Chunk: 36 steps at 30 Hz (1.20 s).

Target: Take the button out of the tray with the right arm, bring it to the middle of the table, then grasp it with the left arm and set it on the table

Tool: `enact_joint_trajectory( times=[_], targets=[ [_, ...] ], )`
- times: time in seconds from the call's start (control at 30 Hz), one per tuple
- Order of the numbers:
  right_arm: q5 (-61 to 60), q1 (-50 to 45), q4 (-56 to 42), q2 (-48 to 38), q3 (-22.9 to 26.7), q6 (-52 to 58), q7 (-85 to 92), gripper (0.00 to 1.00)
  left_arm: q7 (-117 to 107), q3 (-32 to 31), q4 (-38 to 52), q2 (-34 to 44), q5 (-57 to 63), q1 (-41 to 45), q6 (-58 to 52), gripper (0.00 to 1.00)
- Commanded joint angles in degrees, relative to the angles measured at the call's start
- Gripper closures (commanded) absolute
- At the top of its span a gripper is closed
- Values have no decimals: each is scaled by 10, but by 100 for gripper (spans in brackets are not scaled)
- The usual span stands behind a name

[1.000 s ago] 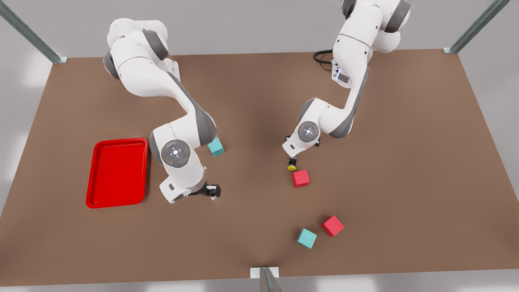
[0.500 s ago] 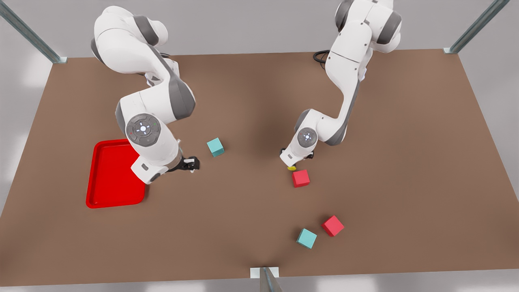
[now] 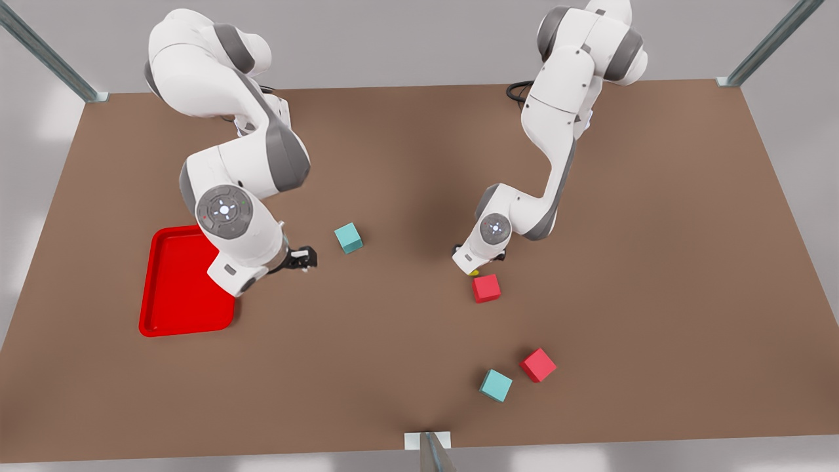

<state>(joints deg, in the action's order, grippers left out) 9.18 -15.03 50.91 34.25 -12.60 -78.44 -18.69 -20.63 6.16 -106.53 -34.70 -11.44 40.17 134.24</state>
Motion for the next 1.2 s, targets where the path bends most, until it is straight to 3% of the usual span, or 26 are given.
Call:
enact_joint_trajectory(
  times=[0.0,0.23,0.37,0.47,0.73,0.93,1.17],
  targets=[
    [-4,1,0,-1,-1,-1,35,0,7,0,0,-1,-4,0,14,0],
    [-7,15,7,-28,-1,4,41,0,7,0,2,-7,-3,-1,17,0],
    [-7,16,7,-28,-1,5,40,0,7,0,4,-12,-3,-3,21,18],
    [-7,17,6,-28,-1,4,40,0,7,0,9,-12,-3,-6,21,19],
    [-5,17,6,-28,-1,4,40,0,3,0,13,-18,-6,-5,26,32],
    [-1,16,6,-28,-1,4,39,0,2,-4,16,-19,-10,-4,25,52],
    [5,13,6,-28,-1,4,39,0,6,-5,23,-23,-10,-5,22,54]
  ],
)
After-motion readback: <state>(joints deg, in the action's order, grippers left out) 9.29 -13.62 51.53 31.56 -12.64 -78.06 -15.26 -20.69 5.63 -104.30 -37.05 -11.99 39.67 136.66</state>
